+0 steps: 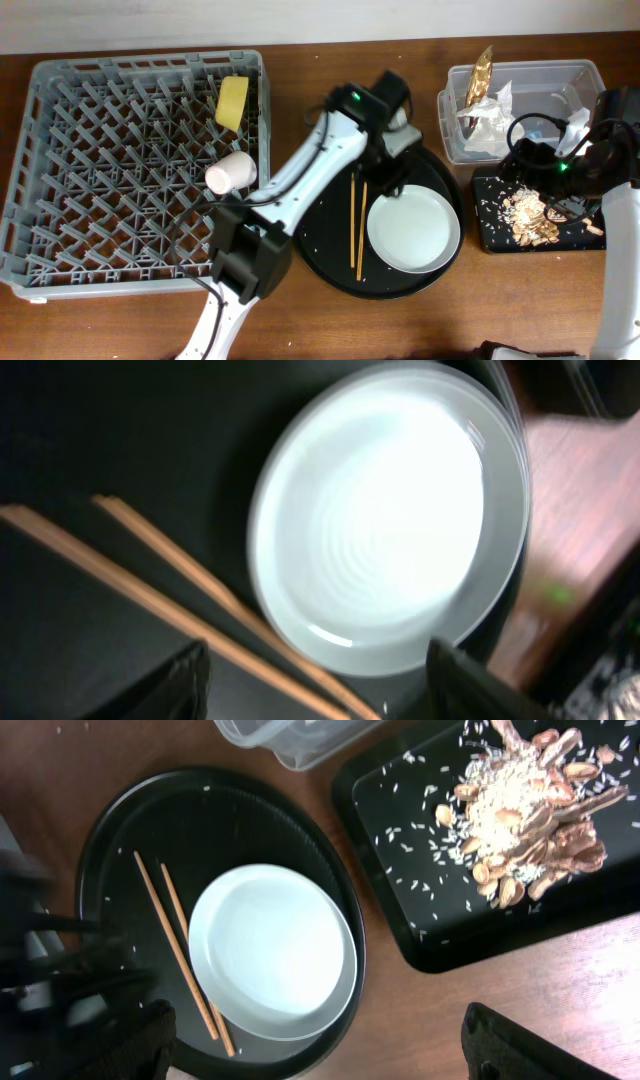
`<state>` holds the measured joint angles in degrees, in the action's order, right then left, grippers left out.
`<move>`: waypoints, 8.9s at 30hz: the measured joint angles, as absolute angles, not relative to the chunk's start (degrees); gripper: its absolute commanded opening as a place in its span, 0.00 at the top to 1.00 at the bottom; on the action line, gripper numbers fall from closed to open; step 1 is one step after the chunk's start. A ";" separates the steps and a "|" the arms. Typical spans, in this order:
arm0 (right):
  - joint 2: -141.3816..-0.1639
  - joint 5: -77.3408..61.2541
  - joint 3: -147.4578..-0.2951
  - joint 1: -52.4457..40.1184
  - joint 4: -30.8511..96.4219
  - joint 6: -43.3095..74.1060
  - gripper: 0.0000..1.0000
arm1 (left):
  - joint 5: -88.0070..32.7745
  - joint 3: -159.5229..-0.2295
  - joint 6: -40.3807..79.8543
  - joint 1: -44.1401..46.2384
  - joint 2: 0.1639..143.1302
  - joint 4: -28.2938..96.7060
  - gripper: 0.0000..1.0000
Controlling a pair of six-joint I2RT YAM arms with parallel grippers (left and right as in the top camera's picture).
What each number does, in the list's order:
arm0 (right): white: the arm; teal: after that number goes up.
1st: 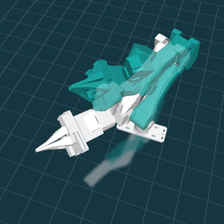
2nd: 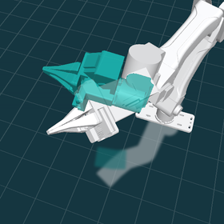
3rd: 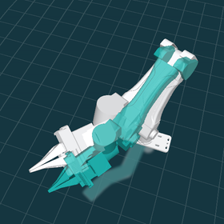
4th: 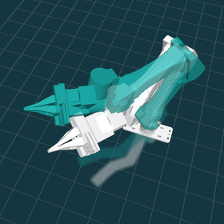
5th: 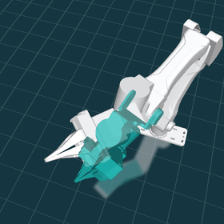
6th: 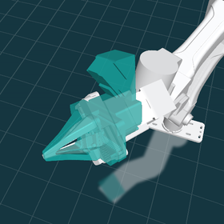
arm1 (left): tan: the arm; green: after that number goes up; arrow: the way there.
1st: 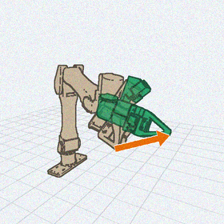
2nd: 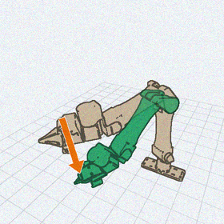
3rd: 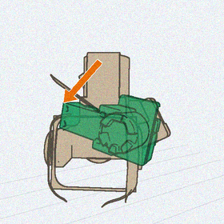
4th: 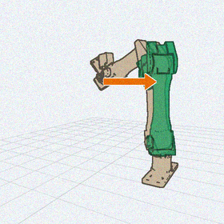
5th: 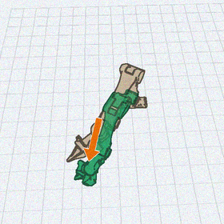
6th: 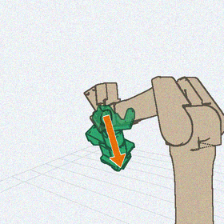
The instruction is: Sort waste into correct bins and load items into the dishwasher rack
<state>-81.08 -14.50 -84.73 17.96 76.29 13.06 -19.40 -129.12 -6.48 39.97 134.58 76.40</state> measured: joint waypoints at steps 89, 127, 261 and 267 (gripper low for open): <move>-81.30 -14.48 -84.68 17.96 77.60 12.86 0.05 | -2.50 -94.43 19.16 38.35 126.15 42.39 0.76; -81.34 -14.48 -84.66 17.96 78.22 12.84 0.02 | 6.68 -148.83 6.85 19.14 130.69 96.62 0.99; -0.69 -4.10 -0.73 -3.81 4.01 8.54 0.02 | 1.06 -0.82 2.55 -0.84 5.89 4.38 0.01; -0.69 -4.10 -0.73 -3.81 3.99 8.54 0.02 | 1.02 -0.75 2.52 -0.84 0.95 4.56 0.01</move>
